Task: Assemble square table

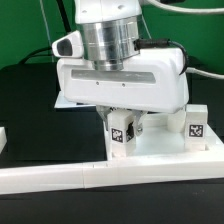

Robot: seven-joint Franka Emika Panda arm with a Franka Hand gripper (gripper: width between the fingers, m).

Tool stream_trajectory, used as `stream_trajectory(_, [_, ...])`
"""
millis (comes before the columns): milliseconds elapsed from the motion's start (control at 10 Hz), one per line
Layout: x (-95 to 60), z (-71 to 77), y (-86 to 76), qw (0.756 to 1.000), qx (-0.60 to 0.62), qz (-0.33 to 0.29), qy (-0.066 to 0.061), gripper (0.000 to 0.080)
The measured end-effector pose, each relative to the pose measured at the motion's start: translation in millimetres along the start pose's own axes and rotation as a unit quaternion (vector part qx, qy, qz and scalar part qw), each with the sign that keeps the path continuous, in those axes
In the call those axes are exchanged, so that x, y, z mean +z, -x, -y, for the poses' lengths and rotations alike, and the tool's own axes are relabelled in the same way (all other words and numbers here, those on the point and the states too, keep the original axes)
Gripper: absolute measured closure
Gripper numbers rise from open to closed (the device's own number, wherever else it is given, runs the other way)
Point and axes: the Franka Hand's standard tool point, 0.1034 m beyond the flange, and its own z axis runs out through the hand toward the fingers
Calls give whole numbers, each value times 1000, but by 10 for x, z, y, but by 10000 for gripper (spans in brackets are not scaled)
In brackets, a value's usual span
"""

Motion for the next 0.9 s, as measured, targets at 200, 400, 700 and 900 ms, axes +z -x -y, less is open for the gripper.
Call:
stream_trajectory(200, [2, 4, -4, 997, 82, 0, -4, 515])
stream_trajectory(400, [-8, -23, -33, 954, 298, 2, -43, 515])
stream_trajectory(700, [0, -19, -34, 878, 472, 33, -66, 514])
stream_trajectory(900, [6, -9, -22, 881, 467, 32, -66, 514])
